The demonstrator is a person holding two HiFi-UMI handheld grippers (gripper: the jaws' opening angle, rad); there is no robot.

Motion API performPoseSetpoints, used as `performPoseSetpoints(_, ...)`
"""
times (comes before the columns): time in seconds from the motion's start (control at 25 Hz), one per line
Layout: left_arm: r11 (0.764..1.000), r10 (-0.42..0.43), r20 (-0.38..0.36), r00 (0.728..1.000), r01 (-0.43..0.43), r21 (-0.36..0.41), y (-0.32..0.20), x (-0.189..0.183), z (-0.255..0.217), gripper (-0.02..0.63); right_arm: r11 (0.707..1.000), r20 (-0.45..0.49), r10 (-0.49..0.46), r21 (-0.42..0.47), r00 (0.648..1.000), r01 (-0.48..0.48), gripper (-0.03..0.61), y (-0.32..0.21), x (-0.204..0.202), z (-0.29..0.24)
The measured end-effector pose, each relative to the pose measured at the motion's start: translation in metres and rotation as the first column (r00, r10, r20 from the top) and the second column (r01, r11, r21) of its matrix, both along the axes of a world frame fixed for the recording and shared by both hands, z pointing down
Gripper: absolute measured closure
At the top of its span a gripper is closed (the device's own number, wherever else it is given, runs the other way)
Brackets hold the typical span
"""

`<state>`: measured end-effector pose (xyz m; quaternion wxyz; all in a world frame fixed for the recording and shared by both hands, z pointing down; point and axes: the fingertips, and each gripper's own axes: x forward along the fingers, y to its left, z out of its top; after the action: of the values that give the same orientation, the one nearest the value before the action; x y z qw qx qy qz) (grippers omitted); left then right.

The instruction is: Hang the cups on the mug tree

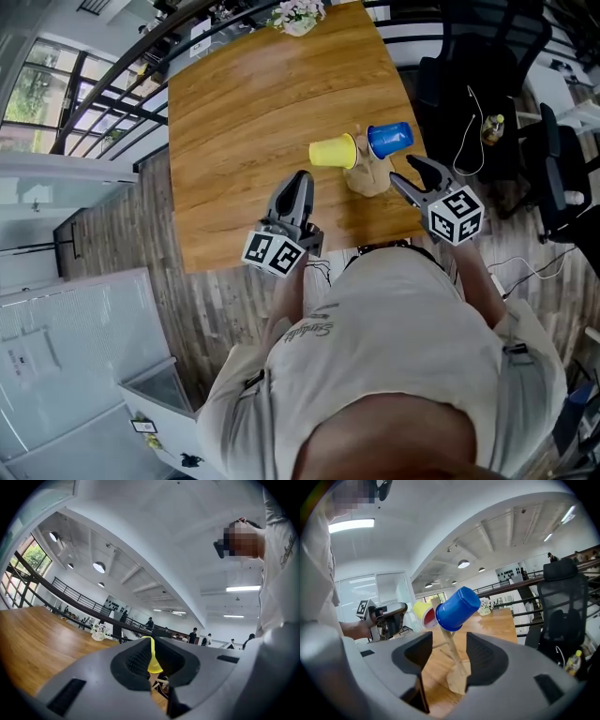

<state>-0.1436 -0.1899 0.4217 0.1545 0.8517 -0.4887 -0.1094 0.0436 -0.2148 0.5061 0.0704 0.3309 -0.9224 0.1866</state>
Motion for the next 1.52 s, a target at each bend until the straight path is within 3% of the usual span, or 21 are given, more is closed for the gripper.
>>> performPoseSetpoints(0.44,0.996,0.091,0.049,0.995,-0.091,-0.01,0.001,0.018,-0.003,0.581,0.992,0.027,-0.017,0.122,0.999,0.013,0.584,0.014,-0.007,-0.047)
performPoseSetpoints(0.6,0.995,0.095,0.049,0.994,-0.095,-0.01,0.003,0.018,-0.014,0.581,0.99,0.06,-0.013,0.141,0.998,0.004,0.584,0.017,-0.008,-0.067)
performPoseSetpoints(1.0,0.991,0.135,0.089,0.987,-0.134,-0.008,-0.007,0.028,-0.037,0.581,0.974,0.037,0.046,0.221,0.998,-0.053,0.584,0.011,-0.005,-0.099)
performPoseSetpoints(1.32,0.989,0.133,0.083,0.988,-0.137,0.054,-0.007,0.034,-0.06,0.581,0.961,0.022,0.046,0.271,0.999,-0.05,0.584,0.011,-0.004,-0.122)
performPoseSetpoints(1.52,0.987,0.134,0.097,0.986,-0.142,0.08,-0.005,0.036,-0.063,0.581,0.938,0.028,0.069,0.339,0.997,-0.074,0.585,0.006,-0.003,-0.142)
